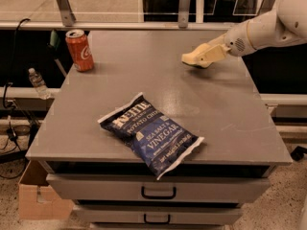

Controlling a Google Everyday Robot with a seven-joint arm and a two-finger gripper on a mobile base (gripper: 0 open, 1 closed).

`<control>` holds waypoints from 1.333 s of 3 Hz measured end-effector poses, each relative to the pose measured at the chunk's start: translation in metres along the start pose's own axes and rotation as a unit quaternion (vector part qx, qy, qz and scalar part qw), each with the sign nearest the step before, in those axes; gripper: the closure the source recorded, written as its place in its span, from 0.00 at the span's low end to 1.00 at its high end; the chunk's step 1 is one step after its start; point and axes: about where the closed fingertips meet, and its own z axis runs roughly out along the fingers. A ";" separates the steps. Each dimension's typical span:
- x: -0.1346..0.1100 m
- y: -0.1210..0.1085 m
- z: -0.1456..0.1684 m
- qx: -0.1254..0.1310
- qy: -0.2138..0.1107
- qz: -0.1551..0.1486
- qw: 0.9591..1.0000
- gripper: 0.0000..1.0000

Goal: Move sponge near blue chip bag

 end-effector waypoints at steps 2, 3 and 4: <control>0.004 0.080 0.008 -0.088 0.019 -0.064 0.994 1.00; 0.014 0.119 0.001 -0.128 0.033 -0.083 0.988 1.00; 0.020 0.157 -0.007 -0.169 0.046 -0.098 0.980 1.00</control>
Offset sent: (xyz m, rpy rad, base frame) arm -0.1174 0.0709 -0.0118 -0.0691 0.0449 0.3503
